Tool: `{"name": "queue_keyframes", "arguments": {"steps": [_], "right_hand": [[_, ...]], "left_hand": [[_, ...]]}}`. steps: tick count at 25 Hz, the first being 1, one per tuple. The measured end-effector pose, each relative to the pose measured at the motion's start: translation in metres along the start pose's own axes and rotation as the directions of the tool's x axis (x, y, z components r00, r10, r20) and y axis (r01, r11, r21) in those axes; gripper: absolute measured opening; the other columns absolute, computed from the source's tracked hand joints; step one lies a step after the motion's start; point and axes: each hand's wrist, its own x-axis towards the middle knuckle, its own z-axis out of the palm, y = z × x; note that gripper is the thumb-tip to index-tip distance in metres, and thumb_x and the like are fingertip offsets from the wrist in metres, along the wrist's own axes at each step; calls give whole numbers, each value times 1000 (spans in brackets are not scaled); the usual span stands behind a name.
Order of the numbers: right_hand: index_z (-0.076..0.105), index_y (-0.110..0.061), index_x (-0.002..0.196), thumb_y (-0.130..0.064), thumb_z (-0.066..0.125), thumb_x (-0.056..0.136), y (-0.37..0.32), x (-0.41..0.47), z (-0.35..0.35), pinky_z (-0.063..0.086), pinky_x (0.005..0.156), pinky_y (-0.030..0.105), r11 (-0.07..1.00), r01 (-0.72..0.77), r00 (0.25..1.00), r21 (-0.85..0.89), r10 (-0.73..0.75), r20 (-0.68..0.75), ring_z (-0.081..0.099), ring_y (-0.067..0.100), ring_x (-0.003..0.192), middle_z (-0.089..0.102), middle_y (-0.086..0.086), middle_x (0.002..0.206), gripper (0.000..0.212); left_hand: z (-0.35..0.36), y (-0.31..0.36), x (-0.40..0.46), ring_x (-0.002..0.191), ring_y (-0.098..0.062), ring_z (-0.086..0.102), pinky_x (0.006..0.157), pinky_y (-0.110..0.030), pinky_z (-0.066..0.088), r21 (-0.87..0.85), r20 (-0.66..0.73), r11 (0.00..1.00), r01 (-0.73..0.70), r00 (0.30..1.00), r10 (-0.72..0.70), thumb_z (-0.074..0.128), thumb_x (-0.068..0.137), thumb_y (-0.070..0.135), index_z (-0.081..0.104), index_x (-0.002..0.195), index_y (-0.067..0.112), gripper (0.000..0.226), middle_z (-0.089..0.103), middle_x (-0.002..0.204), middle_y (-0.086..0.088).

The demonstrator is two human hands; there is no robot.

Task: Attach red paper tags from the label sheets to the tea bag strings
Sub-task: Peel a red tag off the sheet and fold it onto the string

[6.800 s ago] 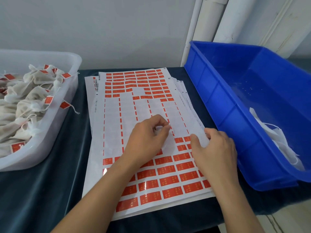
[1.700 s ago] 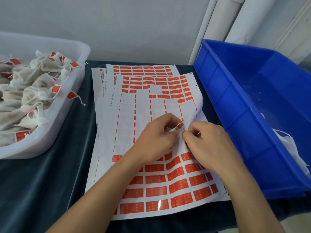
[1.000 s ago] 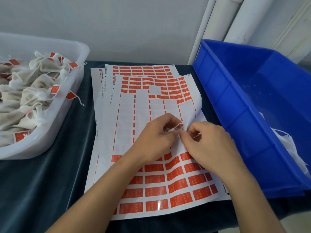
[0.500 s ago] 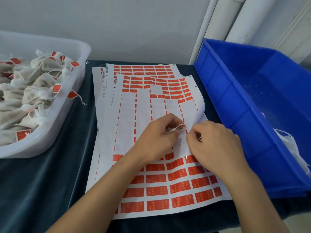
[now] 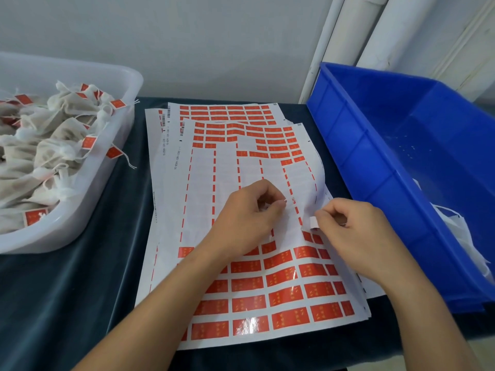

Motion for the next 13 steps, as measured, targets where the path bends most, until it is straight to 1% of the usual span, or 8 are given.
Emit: {"name": "queue_keyframes", "arguments": {"steps": [1,3,5,6,8,9,11,13], "right_hand": [[66,-29,80,-35,61,99,2,0,-2,47,62,19,999,-11,1000,35,11,0,65,-10,77,69,-18,74,21],[69,-26,79,-31,62,99,7,-1,-6,50,64,22,993,-40,999,110,40,-2,69,-3,75,71,-20,76,21],[72,-23,81,-28,63,100,11,-2,-10,57,70,28,971,-83,996,222,85,-1,74,4,77,75,-15,78,21],[73,-20,84,-25,62,100,12,-3,-11,59,73,31,945,-111,993,308,114,8,76,8,79,78,-11,80,20],[72,-12,92,-22,61,102,13,-3,-13,62,77,37,858,-169,984,485,177,31,79,15,80,80,-1,83,18],[70,-10,95,-22,60,103,13,-3,-14,62,78,39,819,-185,979,543,200,32,79,19,80,80,3,84,18],[68,-10,98,-24,58,105,12,-3,-13,63,78,42,791,-178,977,586,214,7,79,24,78,78,7,82,19],[66,-17,101,-30,56,106,8,-4,-10,63,73,42,797,-139,982,588,187,-21,79,26,74,77,8,78,17]], "left_hand": [[0,-1,1,88,0,66,66,-5,51,4,-12,1000,3,1000,-3,63,102,35,64,96,35,6,66,94,23],[1,-3,2,90,9,62,63,-1,47,-3,-34,1000,2,999,-2,64,101,34,64,93,34,8,67,90,22],[1,-3,3,91,12,60,63,0,46,-24,-63,1000,6,998,-8,65,101,32,65,91,34,10,68,88,20],[1,-3,4,91,11,61,63,0,45,-38,-79,999,8,997,-11,65,101,32,65,90,34,11,68,88,20],[0,-3,5,90,8,63,64,-1,46,-81,-106,997,8,994,-17,65,101,30,66,90,33,11,70,86,19],[-1,-2,6,89,7,65,65,-2,48,-104,-113,995,10,993,-22,64,101,30,66,90,32,11,71,86,20],[-3,-1,6,87,5,68,65,-5,49,-141,-124,990,22,991,-40,64,102,30,67,91,32,11,72,85,24],[-5,1,5,87,2,70,68,-6,50,-195,-144,981,19,988,-47,63,102,28,68,90,30,13,74,85,21]]}}
